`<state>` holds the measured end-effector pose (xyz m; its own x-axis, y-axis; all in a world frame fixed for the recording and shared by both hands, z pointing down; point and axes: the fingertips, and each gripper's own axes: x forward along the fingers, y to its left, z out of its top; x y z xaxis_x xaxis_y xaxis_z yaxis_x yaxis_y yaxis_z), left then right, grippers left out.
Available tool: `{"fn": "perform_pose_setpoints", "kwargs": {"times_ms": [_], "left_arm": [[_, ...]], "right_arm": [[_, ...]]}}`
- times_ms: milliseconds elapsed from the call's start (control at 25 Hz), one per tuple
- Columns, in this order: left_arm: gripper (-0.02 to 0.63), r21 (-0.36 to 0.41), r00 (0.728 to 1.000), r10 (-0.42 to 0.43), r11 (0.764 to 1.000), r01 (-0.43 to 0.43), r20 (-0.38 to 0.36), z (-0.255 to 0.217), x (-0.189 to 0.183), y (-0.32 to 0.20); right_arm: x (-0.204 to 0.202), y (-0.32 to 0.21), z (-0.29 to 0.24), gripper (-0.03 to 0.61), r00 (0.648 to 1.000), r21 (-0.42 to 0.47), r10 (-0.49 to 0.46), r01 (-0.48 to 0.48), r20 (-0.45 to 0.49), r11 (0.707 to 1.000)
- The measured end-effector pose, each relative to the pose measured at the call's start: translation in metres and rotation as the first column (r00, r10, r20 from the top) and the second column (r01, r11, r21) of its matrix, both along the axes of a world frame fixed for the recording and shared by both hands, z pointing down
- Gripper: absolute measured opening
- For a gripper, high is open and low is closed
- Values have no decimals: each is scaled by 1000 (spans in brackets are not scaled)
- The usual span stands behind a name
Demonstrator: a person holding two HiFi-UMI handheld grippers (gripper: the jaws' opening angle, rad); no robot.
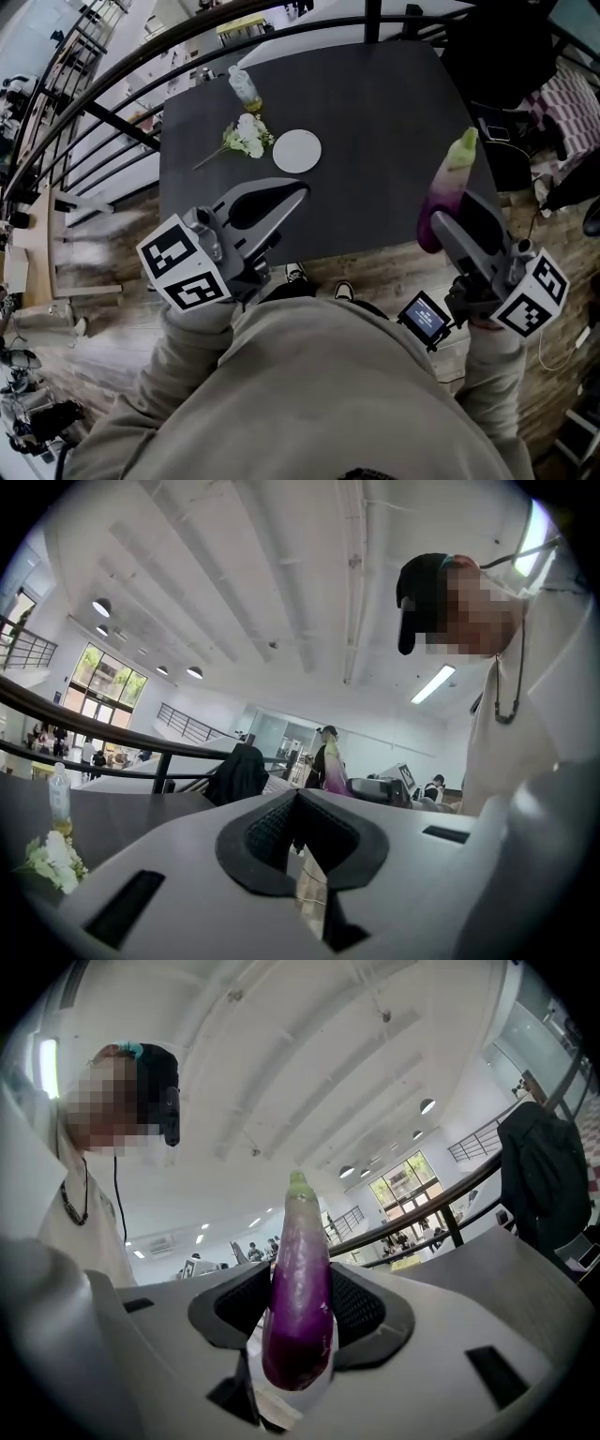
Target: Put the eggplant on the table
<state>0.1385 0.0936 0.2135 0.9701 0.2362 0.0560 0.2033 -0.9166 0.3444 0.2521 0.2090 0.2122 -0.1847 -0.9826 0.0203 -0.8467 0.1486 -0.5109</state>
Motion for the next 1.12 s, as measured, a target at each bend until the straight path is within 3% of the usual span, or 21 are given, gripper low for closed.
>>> {"fn": "perform_pose_setpoints", "kwargs": {"times_ms": [360, 720, 1120], "left_arm": [[6, -9, 997, 67, 998, -67, -36, -21, -5, -20], [6, -30, 991, 112, 993, -115, -76, -10, -28, -85], [6, -106, 992, 116, 987, -121, -50, 23, -60, -155]], "right_arm": [[-13, -28, -32, 206, 999, -1, 21, -21, -48, 1000], [-43, -122, -35, 206, 994, -12, -14, 13, -108, 1000], [-79, -223, -17, 206, 992, -72, -63, 55, -108, 996]]}}
